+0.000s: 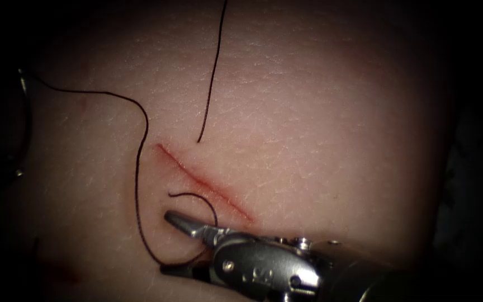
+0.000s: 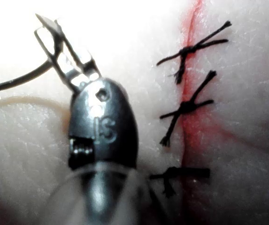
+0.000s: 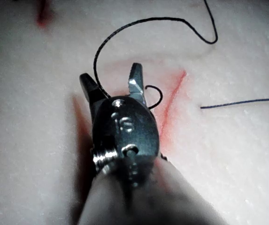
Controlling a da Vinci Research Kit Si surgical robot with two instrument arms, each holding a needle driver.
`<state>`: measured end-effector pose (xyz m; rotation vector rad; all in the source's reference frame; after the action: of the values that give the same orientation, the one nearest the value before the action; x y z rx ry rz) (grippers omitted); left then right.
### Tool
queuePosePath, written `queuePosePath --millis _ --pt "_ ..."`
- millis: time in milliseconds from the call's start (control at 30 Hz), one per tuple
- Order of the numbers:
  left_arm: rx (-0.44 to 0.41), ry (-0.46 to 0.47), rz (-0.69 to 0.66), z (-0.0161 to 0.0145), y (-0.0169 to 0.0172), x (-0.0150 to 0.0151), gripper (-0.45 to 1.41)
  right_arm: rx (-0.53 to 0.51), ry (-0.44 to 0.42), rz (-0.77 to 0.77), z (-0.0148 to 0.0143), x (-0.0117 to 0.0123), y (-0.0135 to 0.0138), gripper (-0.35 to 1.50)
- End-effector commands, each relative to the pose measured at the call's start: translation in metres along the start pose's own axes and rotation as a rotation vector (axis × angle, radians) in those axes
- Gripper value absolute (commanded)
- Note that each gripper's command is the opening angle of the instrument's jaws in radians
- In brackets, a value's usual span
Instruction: Wound Closure
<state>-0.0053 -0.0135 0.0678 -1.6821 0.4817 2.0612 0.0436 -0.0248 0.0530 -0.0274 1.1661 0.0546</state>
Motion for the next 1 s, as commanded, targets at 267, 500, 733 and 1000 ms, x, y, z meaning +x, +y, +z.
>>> queuePosePath --millis 267,500,733,1000 --pt "0.176 -0.011 -0.004 -0.0061 -0.0074 0.0007 -0.45 0.018 0.056 -0.008 -0.0024 0.0015 -0.0022 1.49" --pt "0.23 -0.027 0.021 -0.0082 -0.0091 0.0006 -0.45 -0.005 0.062 0.0 -0.0009 0.0008 -0.0014 1.49" --pt "0.245 -0.033 0.03 -0.0076 -0.0084 0.0005 -0.45 -0.054 0.025 0.012 0.0026 -0.0029 0.0011 1.47" --pt "0.244 -0.029 0.034 -0.0075 -0.0081 0.0004 -0.45 -0.081 0.0 0.083 0.0049 -0.0068 0.0032 1.37"
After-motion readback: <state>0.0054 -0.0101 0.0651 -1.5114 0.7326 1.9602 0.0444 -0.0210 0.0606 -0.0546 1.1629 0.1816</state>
